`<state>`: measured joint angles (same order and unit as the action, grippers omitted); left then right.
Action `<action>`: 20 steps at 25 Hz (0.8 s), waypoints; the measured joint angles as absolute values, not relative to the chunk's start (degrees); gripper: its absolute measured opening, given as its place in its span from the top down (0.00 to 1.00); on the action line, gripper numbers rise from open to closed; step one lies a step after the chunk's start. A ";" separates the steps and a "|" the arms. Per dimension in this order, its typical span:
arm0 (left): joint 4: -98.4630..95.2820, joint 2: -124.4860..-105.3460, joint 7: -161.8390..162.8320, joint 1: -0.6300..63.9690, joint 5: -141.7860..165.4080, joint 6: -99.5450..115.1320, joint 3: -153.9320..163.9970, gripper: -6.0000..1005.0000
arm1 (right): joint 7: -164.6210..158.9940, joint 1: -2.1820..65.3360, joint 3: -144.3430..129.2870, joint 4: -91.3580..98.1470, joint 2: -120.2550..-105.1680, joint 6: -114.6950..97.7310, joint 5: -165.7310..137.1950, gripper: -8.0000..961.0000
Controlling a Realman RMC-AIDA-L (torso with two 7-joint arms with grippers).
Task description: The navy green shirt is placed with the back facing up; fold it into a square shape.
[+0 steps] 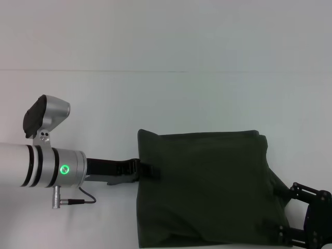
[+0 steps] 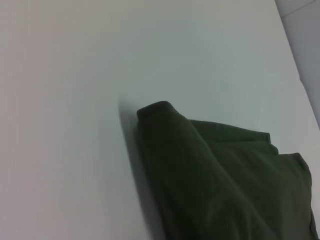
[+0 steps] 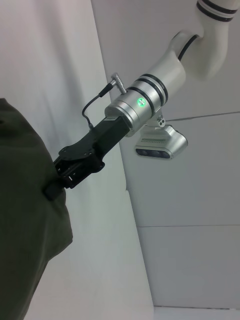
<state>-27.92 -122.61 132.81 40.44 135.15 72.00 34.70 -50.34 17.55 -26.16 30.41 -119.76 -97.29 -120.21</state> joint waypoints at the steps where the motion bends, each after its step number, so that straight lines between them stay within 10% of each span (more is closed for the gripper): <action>1: -27.99 -122.63 132.80 40.39 135.04 72.00 34.71 0.43 | -50.35 17.58 -26.21 30.41 -119.78 -97.31 -120.21 0.16; 11: -28.27 -122.54 132.09 40.13 134.72 71.24 34.63 0.94 | -50.36 17.89 -25.36 30.41 -119.79 -98.56 -120.00 0.16; 20: -29.62 -120.83 131.13 39.70 134.54 70.09 32.63 0.94 | -50.35 18.74 -24.54 29.93 -119.86 -98.18 -119.87 0.16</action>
<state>-29.62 -120.83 131.13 39.70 134.54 70.09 32.63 -50.35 18.74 -24.54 29.93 -119.86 -98.18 -119.87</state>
